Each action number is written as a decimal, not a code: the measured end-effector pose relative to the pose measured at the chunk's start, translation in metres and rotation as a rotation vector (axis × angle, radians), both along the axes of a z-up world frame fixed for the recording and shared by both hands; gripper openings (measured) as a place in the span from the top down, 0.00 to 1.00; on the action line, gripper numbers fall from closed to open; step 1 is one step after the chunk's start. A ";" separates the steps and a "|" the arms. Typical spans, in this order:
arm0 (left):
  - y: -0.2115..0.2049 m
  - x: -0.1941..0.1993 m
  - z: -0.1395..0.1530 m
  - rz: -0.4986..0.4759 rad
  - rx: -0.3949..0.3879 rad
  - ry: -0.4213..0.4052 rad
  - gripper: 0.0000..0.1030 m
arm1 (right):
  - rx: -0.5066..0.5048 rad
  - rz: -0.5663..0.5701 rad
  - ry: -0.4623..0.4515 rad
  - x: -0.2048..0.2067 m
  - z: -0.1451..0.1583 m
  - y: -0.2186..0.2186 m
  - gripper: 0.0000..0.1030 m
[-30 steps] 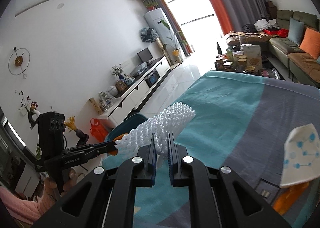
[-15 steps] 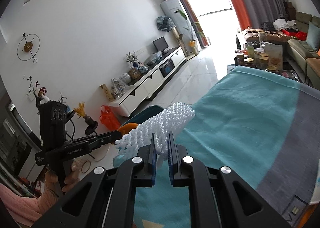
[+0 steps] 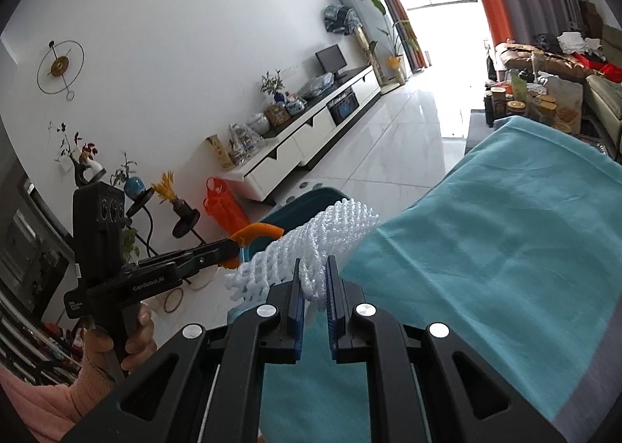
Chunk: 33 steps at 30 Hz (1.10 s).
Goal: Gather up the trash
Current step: 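Carry the orange peel with the left tool while the right tool carries the foam net, then open the left tool over the bin while the right tool opens to drop the foam net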
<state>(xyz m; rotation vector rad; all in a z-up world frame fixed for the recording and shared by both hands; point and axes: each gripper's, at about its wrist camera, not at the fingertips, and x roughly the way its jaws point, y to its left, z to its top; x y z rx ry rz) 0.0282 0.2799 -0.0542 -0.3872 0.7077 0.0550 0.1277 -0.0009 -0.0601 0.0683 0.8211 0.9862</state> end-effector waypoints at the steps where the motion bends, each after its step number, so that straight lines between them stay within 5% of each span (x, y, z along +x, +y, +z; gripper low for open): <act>1: 0.002 0.000 -0.001 0.004 -0.001 0.002 0.87 | -0.006 0.006 -0.002 0.000 -0.001 0.004 0.92; 29: 0.045 0.042 -0.047 0.102 0.010 0.113 0.87 | -0.186 0.049 0.055 0.031 -0.035 0.104 0.89; 33: 0.048 0.050 -0.055 0.111 0.010 0.133 0.87 | -0.206 0.046 0.061 0.032 -0.038 0.115 0.79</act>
